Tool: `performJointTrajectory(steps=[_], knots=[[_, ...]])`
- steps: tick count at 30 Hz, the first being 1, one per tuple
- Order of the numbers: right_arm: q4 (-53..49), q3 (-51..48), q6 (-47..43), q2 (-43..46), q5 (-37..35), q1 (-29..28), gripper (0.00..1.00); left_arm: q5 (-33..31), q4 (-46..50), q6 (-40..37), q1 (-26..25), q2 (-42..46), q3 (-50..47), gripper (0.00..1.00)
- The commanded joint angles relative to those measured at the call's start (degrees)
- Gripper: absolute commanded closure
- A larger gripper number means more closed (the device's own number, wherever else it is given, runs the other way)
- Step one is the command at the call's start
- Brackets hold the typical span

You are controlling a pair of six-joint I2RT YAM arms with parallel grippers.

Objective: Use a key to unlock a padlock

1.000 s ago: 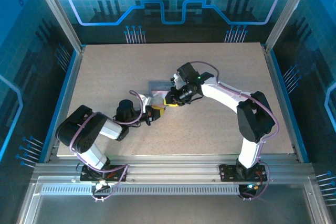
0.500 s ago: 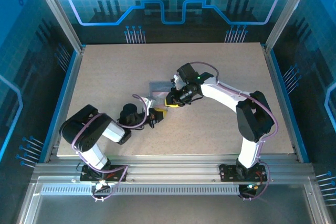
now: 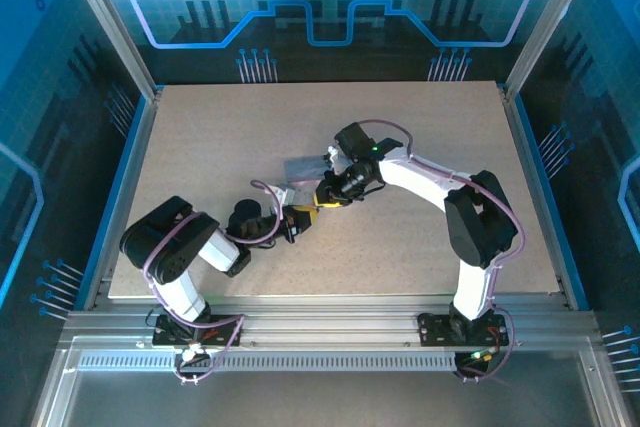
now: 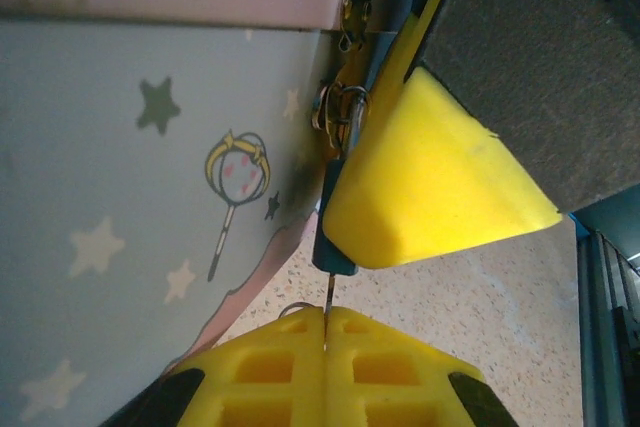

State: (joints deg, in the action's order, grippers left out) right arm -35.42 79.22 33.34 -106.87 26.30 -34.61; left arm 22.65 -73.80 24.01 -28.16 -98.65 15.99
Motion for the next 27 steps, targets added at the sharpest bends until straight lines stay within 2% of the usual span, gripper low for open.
performJointTrajectory(steps=[1,7,15,21,27], knots=[[-2.31,-0.02,-1.45,-1.53,0.34,-0.63,0.97,1.22,-3.86,1.68,0.86,-0.03,1.43,1.00],[0.94,-1.12,0.39,-2.81,2.87,-0.96,0.96,-0.15,-3.63,1.42,0.84,-2.92,3.11,1.00],[7.19,-4.51,5.39,-3.70,0.93,-1.03,0.81,-2.24,-5.83,4.82,0.23,-7.05,1.74,1.00],[12.16,-7.58,8.57,-3.31,-2.43,-1.50,0.74,-3.39,-3.10,5.14,-0.49,-6.89,0.05,1.00],[18.68,-12.54,13.03,-1.15,-5.05,-2.21,0.57,-4.76,-2.49,5.79,-1.38,-7.30,-0.71,1.00]])
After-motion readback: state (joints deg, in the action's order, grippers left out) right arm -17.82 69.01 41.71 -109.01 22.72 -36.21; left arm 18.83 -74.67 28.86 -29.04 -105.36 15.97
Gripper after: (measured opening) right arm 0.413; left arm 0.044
